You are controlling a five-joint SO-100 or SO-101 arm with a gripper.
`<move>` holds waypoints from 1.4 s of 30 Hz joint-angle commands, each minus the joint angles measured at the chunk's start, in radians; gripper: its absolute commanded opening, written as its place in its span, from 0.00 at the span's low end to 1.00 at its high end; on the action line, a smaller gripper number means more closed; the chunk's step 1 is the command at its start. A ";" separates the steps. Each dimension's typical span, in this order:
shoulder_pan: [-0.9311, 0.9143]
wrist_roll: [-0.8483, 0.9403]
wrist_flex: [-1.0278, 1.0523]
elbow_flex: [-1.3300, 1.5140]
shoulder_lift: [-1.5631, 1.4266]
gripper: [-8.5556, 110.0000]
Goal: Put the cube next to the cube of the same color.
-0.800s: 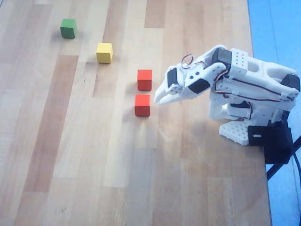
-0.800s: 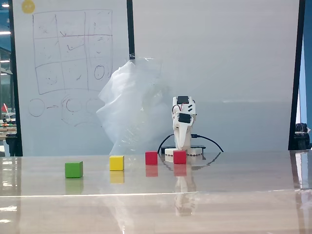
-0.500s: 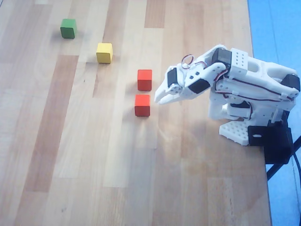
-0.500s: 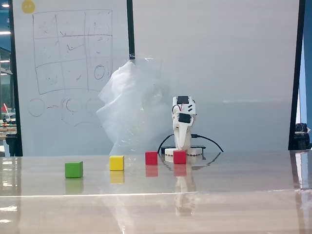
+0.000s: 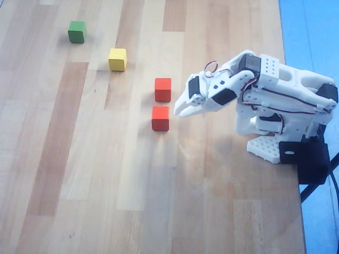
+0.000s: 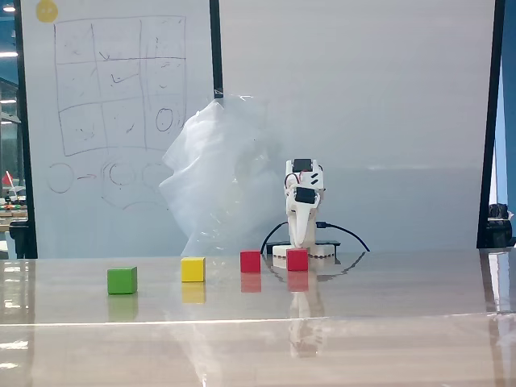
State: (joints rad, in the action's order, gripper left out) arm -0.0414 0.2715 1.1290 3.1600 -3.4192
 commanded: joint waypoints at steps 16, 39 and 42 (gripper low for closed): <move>-0.009 -0.008 0.003 -0.057 -0.025 0.07; -0.011 0.000 -0.017 -0.044 -0.032 0.07; -0.008 0.000 -0.018 -0.043 -0.032 0.07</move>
State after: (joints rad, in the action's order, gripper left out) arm -0.0460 0.2715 1.1290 3.1600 -3.4192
